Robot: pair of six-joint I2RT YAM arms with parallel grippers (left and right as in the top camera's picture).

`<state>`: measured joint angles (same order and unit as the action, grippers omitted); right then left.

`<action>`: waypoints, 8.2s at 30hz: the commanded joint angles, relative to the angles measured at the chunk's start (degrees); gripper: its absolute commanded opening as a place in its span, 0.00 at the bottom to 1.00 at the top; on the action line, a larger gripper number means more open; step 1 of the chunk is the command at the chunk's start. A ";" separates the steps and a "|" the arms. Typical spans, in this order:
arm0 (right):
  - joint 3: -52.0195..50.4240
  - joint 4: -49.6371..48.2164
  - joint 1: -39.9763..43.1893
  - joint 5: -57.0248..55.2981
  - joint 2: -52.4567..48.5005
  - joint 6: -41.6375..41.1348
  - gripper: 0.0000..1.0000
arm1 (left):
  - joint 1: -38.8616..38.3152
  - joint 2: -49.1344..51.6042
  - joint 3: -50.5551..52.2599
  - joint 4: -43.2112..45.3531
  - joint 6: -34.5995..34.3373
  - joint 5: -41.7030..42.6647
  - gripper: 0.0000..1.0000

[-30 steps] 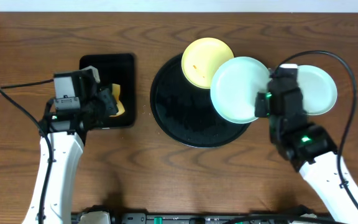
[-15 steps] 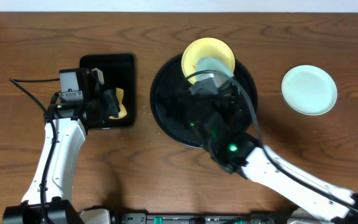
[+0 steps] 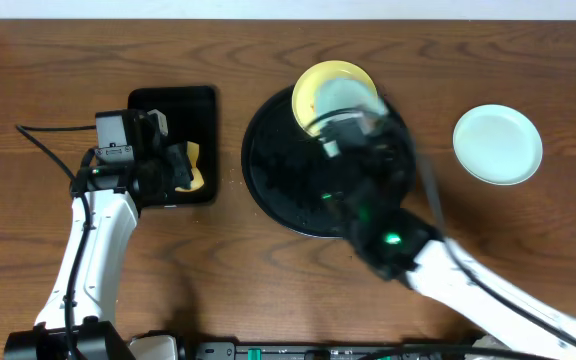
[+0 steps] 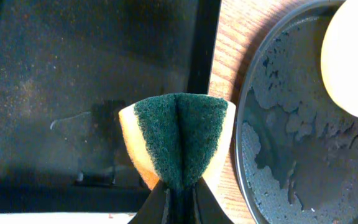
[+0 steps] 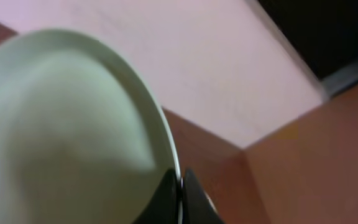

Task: Clean dirty plates on tray and stack at the side
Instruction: 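Carry the pale green plate right and stack it on the other plate, then release the plate and move the right gripper to the yellow plate rim, then grasp the yellow plate rim with the right gripper and tilt it, then bring the sponge in the left gripper over the yellow plate, then scrub the held yellow plate with the sponge in the left gripper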

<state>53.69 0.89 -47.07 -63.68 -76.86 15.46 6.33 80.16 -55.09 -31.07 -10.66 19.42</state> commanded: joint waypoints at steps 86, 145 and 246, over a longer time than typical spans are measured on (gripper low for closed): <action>52.24 18.18 36.35 81.05 -60.17 4.46 0.44 | 0.20 -0.11 -0.37 -3.85 0.52 0.68 0.08; 30.67 57.96 44.11 63.54 -35.76 -28.04 0.40 | 0.20 -0.11 -0.37 -4.28 0.52 0.70 0.08; 8.04 42.36 34.07 62.64 -22.05 -36.85 0.01 | -43.54 22.45 -0.28 36.44 3.10 0.48 0.08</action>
<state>62.28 43.18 -12.29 -0.84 -98.98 -21.06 -36.88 100.90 -54.98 4.05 -8.56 19.75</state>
